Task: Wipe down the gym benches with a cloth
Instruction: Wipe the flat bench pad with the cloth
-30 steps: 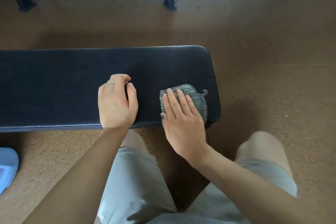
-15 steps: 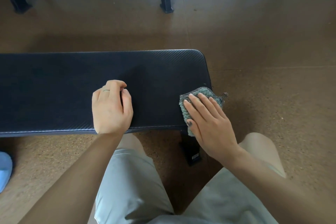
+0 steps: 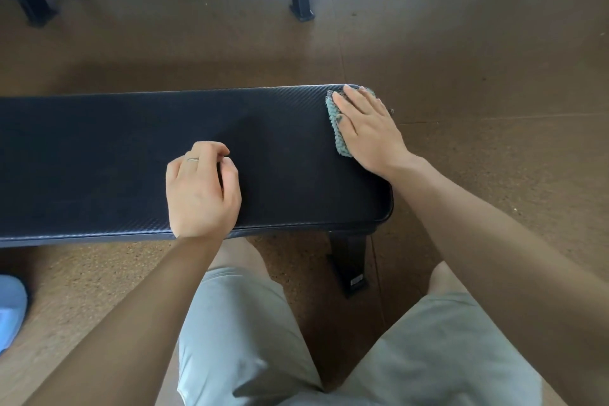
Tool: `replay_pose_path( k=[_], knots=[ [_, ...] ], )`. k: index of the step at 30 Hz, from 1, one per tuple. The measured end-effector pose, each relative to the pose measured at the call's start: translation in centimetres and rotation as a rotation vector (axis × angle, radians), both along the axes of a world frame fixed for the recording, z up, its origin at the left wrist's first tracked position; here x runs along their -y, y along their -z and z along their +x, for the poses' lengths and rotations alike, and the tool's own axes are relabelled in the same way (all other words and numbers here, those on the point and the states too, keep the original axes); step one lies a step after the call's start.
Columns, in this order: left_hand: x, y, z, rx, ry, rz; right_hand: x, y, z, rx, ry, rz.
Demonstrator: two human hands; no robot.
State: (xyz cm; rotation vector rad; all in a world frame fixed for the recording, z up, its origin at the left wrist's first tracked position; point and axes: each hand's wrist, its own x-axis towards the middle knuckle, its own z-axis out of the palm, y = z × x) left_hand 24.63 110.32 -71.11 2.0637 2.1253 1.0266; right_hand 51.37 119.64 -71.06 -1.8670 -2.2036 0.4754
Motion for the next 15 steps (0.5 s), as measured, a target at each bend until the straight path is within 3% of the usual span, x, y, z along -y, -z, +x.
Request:
replay_pose_path(
  k=[5, 10, 15],
  knots=[
    [0.3, 0.0, 0.3, 0.005, 0.01, 0.011, 6.3, 0.0, -0.6, -0.255, 0.277, -0.031],
    [0.1, 0.1, 0.3, -0.009, 0.017, 0.0, 14.1, -0.1, -1.8, -0.323, 0.375, -0.042],
    [-0.2, 0.2, 0.3, -0.032, 0.026, 0.016, 9.1, -0.6, -1.0, -0.32, 0.36, -0.075]
  ],
)
